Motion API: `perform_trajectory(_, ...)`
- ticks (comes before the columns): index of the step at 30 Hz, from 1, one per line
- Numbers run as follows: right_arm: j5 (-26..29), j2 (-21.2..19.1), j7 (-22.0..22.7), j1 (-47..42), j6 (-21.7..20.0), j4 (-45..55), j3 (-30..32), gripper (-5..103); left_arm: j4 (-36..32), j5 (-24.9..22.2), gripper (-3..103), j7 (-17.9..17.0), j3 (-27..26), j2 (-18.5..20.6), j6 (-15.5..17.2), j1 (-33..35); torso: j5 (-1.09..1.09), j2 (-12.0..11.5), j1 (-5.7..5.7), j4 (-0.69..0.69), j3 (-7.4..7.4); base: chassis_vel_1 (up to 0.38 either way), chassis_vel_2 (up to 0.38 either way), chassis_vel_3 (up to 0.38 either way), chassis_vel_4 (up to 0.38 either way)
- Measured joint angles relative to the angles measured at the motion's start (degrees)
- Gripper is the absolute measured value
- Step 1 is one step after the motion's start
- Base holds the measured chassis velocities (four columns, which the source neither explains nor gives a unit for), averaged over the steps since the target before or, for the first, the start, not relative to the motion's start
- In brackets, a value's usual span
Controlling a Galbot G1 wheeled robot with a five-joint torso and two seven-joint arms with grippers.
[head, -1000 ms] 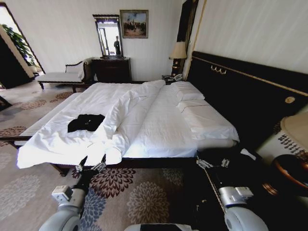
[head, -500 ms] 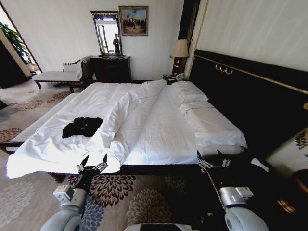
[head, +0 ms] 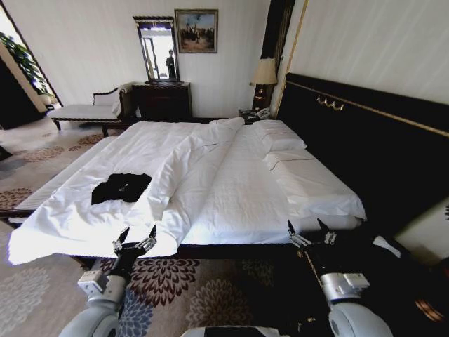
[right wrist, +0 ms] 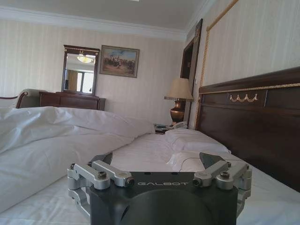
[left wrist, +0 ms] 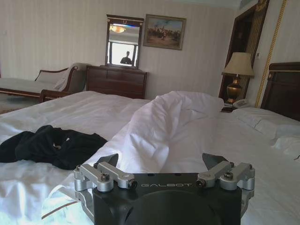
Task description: Fold the clothes on the bed.
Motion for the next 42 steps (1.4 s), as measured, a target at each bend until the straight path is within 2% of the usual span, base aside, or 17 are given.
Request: perform_trajectory(42, -2.4, 0.8, -0.6, -1.0, 1.2, 0.5, -0.4, 100, -0.2, 0.6, 100, -0.1, 0.7, 0.0, -0.1, 0.1, -0.01, 0.0, -0.01, 0.0, 0.0, 0.067, 0.086, -0.069, -0.086)
